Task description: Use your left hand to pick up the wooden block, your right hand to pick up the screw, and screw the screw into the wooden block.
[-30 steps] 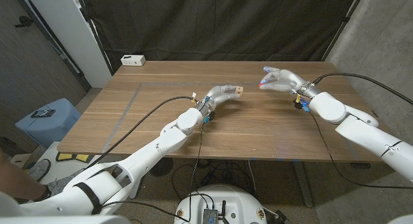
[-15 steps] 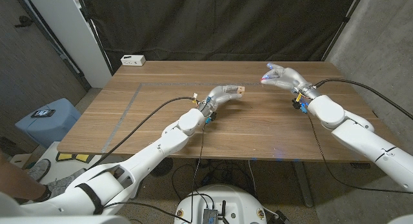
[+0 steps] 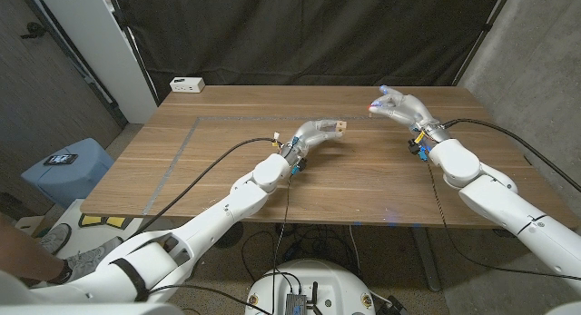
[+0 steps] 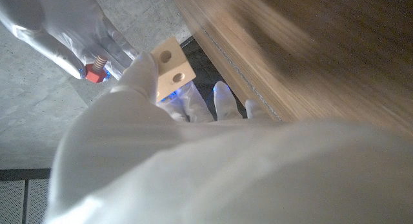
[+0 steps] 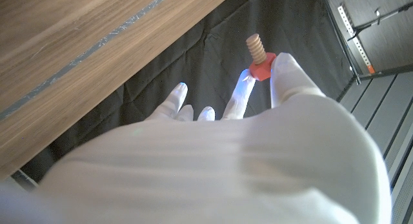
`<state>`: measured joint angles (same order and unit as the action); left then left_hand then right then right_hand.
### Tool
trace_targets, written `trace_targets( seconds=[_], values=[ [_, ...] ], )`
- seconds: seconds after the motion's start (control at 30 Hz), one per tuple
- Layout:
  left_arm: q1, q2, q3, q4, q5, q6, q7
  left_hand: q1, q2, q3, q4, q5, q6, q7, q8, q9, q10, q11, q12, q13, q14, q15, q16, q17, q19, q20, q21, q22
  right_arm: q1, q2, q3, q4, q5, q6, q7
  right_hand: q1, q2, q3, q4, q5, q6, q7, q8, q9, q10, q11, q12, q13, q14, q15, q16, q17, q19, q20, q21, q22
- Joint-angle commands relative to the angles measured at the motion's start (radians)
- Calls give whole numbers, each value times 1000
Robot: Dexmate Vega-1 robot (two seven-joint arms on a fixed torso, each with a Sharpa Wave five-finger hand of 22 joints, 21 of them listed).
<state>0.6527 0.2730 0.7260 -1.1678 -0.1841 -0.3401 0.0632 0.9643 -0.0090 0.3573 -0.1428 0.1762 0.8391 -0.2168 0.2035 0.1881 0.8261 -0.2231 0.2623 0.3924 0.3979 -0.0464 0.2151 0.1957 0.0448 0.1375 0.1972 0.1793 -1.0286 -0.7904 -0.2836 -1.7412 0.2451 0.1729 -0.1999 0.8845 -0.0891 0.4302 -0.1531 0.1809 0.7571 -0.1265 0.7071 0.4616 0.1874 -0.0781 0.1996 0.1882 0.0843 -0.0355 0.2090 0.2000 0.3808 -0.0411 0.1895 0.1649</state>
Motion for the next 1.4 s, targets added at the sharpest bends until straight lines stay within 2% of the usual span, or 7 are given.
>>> trace_targets(
  seconds=[0.03, 0.6, 1.4],
  values=[
    [4, -27, -2, 20, -9, -26, 11, -2, 6, -4, 1, 3, 5, -2, 5, 4, 1, 1, -1, 5, 9, -83, 5, 1, 4, 5, 4, 1, -22, 64, 2, -4, 21, 27, -65, 4, 6, -1, 1, -1, -1, 2, 7, 5, 4, 7, -2, 2, 11, -13, 9, 3, 10, -13, 1, 2],
    [-3, -51, 5, 40, -15, -27, 8, -4, 7, -6, 1, 3, 8, -1, 6, 4, 3, 1, -3, 5, 11, -83, 6, 1, 6, 4, 5, 1, -34, 142, -6, 19, 11, 79, -135, 7, 2, -4, -3, -1, 16, 6, 11, -9, 15, 9, -1, 3, 17, -12, 9, 3, 12, -10, 1, 2],
    [-14, -87, 10, 69, -57, -3, -16, -13, 9, -11, 5, 3, 12, -1, 7, 4, 5, 2, -6, 6, 18, -77, 8, 1, 11, 5, 6, 1, 10, 238, -45, 85, -30, 133, -192, 22, -11, 3, -12, 2, 44, 1, 12, -38, 28, -1, 0, 3, 26, -18, 7, 2, 18, -13, 0, 2]
  ],
)
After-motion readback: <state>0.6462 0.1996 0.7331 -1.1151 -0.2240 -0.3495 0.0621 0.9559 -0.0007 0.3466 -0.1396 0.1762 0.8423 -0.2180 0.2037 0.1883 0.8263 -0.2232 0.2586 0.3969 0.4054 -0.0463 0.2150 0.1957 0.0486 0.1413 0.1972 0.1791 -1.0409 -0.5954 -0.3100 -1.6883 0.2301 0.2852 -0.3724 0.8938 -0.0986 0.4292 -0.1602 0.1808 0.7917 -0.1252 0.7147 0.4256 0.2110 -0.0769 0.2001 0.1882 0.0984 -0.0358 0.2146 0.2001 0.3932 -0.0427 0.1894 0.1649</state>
